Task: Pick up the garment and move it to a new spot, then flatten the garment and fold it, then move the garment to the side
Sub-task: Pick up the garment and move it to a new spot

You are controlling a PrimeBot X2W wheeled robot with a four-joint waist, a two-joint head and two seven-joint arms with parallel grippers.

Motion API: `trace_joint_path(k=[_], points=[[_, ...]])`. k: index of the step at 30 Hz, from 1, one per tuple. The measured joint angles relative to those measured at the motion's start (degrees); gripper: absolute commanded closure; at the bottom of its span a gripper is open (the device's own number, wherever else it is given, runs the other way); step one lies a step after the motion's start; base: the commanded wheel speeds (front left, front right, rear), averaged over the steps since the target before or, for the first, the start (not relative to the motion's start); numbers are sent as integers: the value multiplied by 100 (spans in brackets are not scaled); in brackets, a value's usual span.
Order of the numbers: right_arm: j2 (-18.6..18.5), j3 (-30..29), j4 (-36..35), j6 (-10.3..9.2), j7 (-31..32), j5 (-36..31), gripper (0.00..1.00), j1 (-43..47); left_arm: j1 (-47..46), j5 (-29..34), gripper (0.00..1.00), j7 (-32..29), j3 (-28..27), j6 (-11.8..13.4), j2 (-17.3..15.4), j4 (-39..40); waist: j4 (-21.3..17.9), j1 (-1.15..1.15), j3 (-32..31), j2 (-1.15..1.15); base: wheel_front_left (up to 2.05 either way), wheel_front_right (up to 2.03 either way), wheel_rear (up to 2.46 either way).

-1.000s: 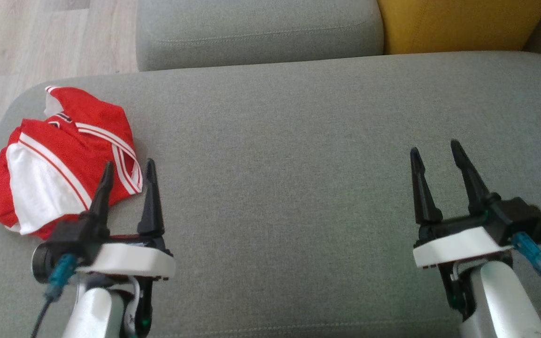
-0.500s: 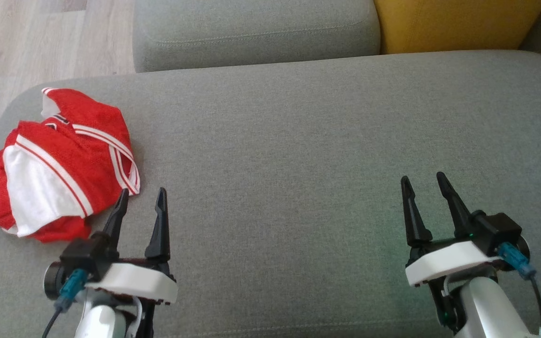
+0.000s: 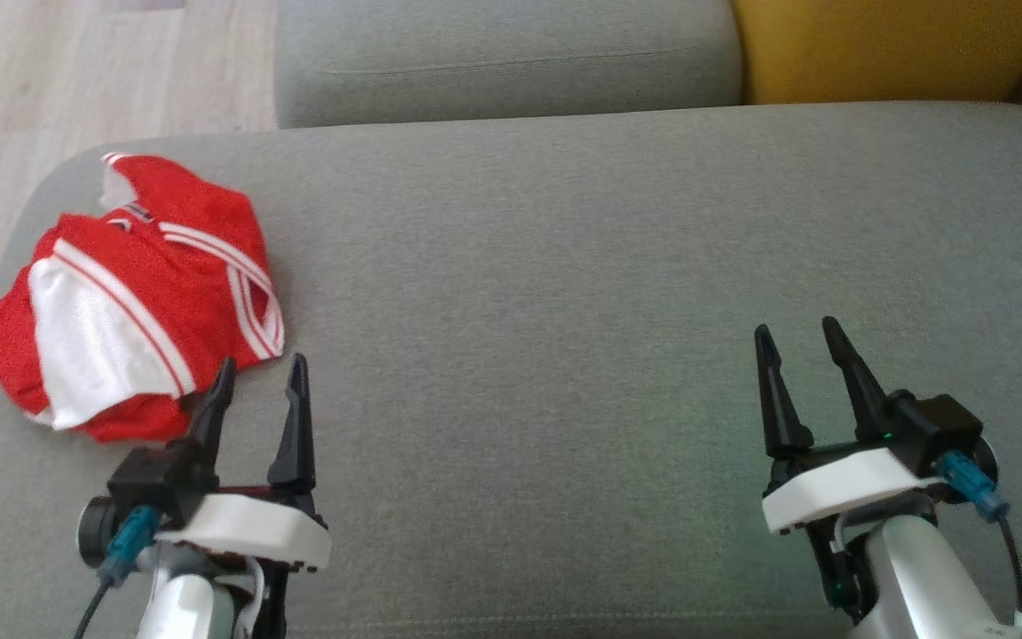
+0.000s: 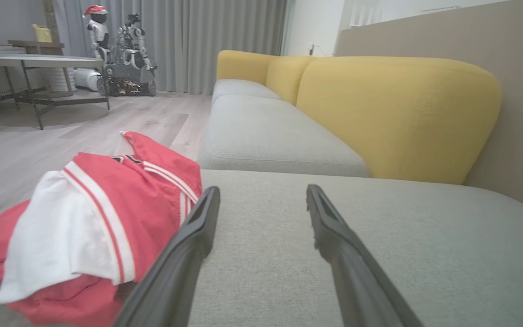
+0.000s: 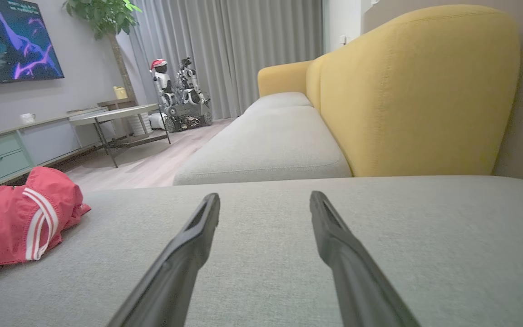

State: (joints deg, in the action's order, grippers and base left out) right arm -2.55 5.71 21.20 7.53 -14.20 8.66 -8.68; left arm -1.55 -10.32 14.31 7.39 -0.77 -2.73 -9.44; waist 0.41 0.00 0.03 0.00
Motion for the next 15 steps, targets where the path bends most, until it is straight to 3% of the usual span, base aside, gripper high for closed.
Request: trace_joint_path(k=[15], points=[[-4, 485, -35, 0, 1, 44, 0, -18, -43, -110, 0, 19, -266, 248, 10, 103, 1105, 0, 44, 0, 0, 0, 0]])
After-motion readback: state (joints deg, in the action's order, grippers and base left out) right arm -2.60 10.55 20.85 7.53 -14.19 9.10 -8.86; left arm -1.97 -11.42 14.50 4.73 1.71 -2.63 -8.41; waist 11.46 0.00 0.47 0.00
